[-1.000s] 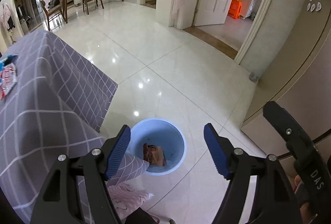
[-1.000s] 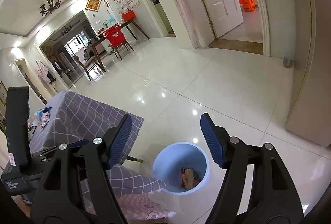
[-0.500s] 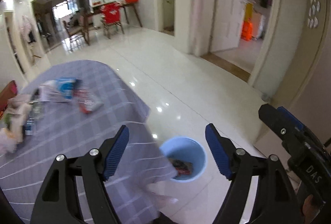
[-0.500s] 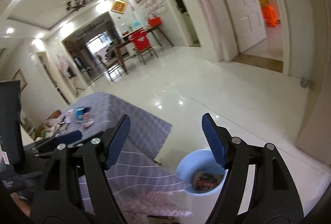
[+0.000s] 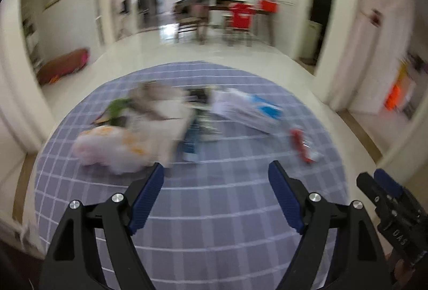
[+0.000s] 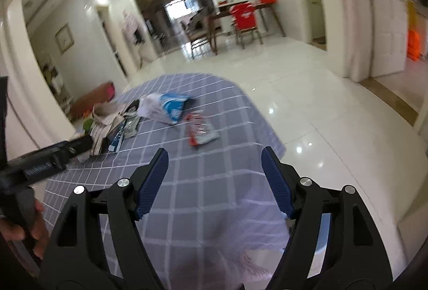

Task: Collect trash
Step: 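Move both open tools back over the table, then grasp the white plastic bag with the left tool while the right grasps the red-white wrapper, then carry both to the blue bin while the right tool opens, dropping the wrapper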

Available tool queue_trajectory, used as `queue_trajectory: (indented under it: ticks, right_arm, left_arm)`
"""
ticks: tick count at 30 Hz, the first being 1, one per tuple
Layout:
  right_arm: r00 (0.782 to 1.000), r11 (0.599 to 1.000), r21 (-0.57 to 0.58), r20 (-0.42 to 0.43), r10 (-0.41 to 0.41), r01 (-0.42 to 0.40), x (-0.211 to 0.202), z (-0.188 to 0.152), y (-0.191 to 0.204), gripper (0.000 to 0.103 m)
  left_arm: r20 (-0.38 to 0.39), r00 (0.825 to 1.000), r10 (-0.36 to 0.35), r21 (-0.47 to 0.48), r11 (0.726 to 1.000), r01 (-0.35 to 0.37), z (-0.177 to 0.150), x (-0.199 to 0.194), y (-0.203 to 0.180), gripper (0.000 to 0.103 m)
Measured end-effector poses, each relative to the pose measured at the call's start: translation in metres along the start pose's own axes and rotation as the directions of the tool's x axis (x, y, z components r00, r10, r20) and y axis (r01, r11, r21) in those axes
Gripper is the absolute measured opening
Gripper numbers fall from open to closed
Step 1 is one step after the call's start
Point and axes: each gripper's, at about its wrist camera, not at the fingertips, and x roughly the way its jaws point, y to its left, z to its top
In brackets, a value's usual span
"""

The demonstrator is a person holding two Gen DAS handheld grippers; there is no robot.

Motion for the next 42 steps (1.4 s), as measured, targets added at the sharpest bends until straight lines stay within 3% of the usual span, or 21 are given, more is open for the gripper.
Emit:
queue_trajectory:
  ticks: [4,7,10,12,14,16,17,20,21,22,26,31,36,42]
  right_arm:
    - [0.996,0.998,-0.061,-0.083,-0.026,0.021,0.052,0.012,0.02,0.071]
    - [0.989,0.995,-0.092,-0.138,-0.058,0.046,0.079,0.018,0.022,0.071]
    - [0.981,0.991,-0.113,-0.17,-0.094,0.075,0.096,0.021,0.022,0.071]
    - [0.979,0.991,-0.11,-0.177,-0.1,0.082,0.102,0.026,0.019,0.07]
    - [0.972,0.986,-0.128,-0.199,-0.127,0.103,0.111,0.029,0.019,0.061]
    - [0.97,0.983,-0.143,-0.2,-0.142,0.114,0.114,0.031,0.021,0.038]
    - [0.969,0.982,-0.151,-0.202,-0.144,0.114,0.115,0.032,0.022,0.033]
    - [0.969,0.98,-0.173,-0.208,-0.134,0.099,0.119,0.033,0.028,0.032]
    - [0.97,0.98,-0.176,-0.207,-0.131,0.095,0.118,0.032,0.029,0.031]
    - [0.971,0.98,-0.178,-0.208,-0.121,0.084,0.117,0.031,0.03,0.029]
    - [0.977,0.986,-0.16,-0.201,-0.068,0.036,0.102,0.026,0.033,0.021]
    - [0.982,0.991,-0.134,-0.189,-0.015,-0.011,0.078,0.017,0.037,0.019]
    - [0.987,0.993,-0.1,-0.155,0.047,-0.063,0.045,0.012,0.04,0.019]
    - [0.991,0.994,-0.034,-0.088,0.104,-0.108,-0.009,0.007,0.018,0.019]
  left_arm:
    - [-0.004,1.0,0.008,-0.139,0.99,-0.008,0.008,0.007,0.051,0.081]
    - [-0.005,1.0,0.003,-0.299,0.954,-0.004,0.011,0.015,0.095,0.081]
    - [-0.02,0.999,0.036,-0.395,0.918,-0.041,0.016,0.025,0.131,0.081]
    - [-0.036,0.999,0.018,-0.429,0.903,-0.031,0.019,0.035,0.142,0.081]
    - [-0.049,0.999,-0.003,-0.468,0.884,-0.02,0.021,0.048,0.149,0.081]
    - [-0.075,0.997,-0.006,-0.461,0.887,-0.029,0.025,0.061,0.149,0.081]
    - [-0.09,0.996,-0.005,-0.457,0.889,-0.037,0.026,0.068,0.149,0.081]
    - [-0.112,0.994,0.002,-0.424,0.905,-0.049,0.03,0.08,0.14,0.08]
    - [-0.123,0.992,0.011,-0.415,0.908,-0.061,0.031,0.085,0.141,0.075]
    - [-0.126,0.992,0.0,-0.412,0.91,-0.052,0.031,0.087,0.14,0.055]
    - [-0.107,0.994,-0.028,-0.419,0.908,-0.019,0.025,0.083,0.144,0.039]
    - [-0.025,1.0,0.002,-0.416,0.909,-0.012,0.02,0.043,0.145,0.035]
    - [0.067,0.998,0.017,-0.306,0.952,0.005,0.023,-0.011,0.104,0.035]
    - [0.088,0.992,-0.085,-0.158,0.982,0.098,0.017,-0.039,0.028,0.035]
